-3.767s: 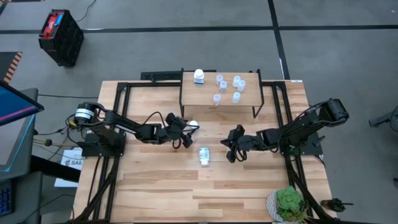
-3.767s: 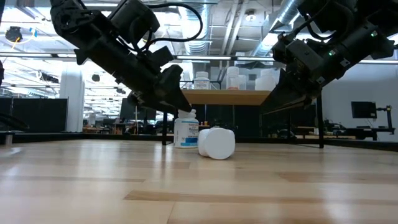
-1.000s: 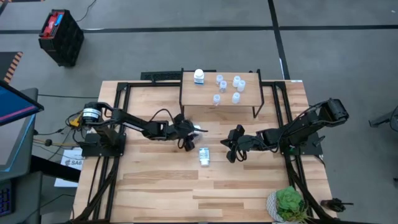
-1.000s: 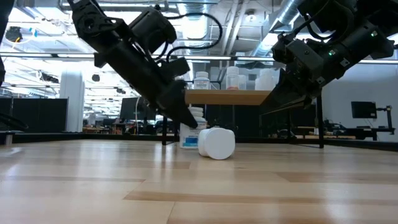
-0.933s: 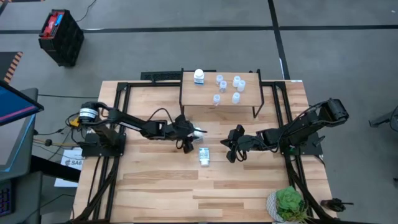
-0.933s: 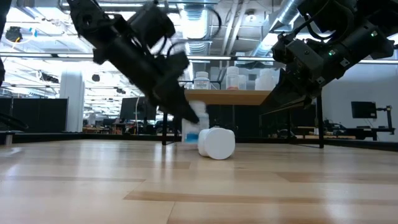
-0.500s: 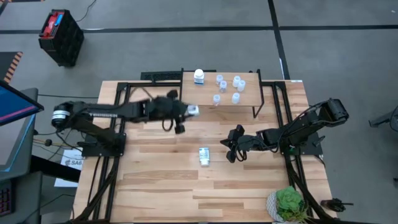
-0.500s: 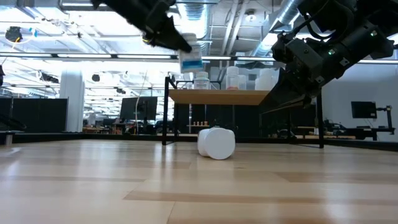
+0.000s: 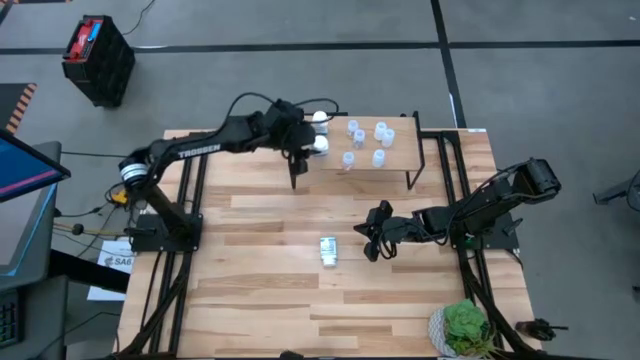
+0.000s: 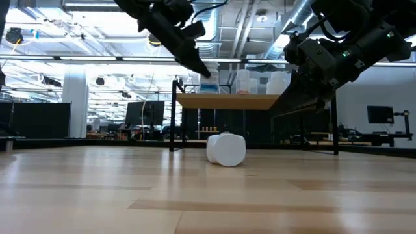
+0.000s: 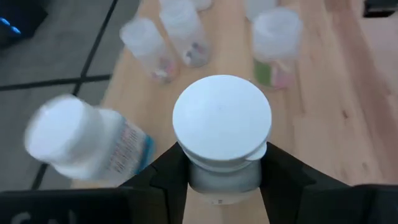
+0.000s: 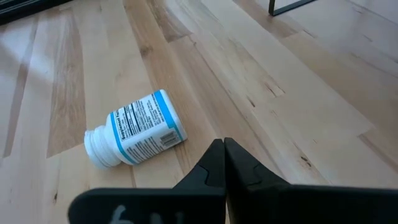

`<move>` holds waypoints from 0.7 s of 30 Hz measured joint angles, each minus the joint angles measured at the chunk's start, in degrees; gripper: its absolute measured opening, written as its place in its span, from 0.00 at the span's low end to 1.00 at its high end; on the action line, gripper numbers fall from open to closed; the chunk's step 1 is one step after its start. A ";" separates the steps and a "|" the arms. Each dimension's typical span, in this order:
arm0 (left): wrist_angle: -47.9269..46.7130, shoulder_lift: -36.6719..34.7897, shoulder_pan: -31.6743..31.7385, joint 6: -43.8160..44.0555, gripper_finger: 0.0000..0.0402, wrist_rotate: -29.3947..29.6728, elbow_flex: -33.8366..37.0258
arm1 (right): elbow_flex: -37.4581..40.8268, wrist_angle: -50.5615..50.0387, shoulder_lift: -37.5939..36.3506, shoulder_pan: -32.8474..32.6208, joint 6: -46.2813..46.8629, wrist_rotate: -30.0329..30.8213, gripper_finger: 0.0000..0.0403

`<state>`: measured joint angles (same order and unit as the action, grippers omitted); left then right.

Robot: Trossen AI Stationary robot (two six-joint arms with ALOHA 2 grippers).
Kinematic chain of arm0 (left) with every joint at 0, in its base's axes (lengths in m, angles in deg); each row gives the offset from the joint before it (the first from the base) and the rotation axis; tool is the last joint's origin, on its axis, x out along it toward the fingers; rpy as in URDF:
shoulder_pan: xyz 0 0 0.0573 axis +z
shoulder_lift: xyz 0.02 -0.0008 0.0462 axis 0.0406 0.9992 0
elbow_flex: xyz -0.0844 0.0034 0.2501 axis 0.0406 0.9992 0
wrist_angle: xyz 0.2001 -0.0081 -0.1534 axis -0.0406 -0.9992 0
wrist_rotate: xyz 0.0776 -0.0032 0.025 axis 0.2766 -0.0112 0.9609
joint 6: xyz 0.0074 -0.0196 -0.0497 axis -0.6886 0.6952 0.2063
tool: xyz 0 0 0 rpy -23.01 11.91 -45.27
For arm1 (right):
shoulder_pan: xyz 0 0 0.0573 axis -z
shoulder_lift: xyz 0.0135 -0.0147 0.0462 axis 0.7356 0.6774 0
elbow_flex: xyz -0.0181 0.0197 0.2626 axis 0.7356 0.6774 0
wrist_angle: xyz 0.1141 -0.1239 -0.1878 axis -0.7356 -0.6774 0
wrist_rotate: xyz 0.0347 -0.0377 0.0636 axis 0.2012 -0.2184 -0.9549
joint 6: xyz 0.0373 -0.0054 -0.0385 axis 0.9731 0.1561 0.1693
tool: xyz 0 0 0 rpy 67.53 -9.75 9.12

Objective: Pick and place medicine bottles onto shelf by color
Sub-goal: Put the top white blue pill bottle on the shelf

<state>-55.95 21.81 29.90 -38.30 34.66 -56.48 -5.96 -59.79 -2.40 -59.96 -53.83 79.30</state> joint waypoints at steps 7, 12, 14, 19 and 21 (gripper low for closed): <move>-1.85 3.39 1.56 -2.56 0.31 -0.62 -4.58 | 0.00 -0.37 0.00 0.02 0.00 -0.01 0.02; -3.20 3.48 1.82 -3.30 0.34 -0.58 -4.82 | 0.00 -0.67 0.00 0.02 0.00 -0.01 0.02; -2.93 3.51 2.06 -3.42 0.34 -0.63 -4.82 | 0.00 -0.70 0.00 0.02 0.00 0.00 0.02; -4.39 3.51 2.08 -5.66 0.36 0.16 -4.82 | 0.00 -0.72 0.00 0.02 0.00 -0.01 0.02; -4.80 3.51 2.04 -5.65 0.38 0.48 -4.82 | 0.00 -0.72 0.00 0.00 0.00 -0.01 0.02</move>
<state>-60.75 25.32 31.94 -43.95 35.14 -61.30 -5.96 -60.51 -2.40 -59.96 -53.83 79.29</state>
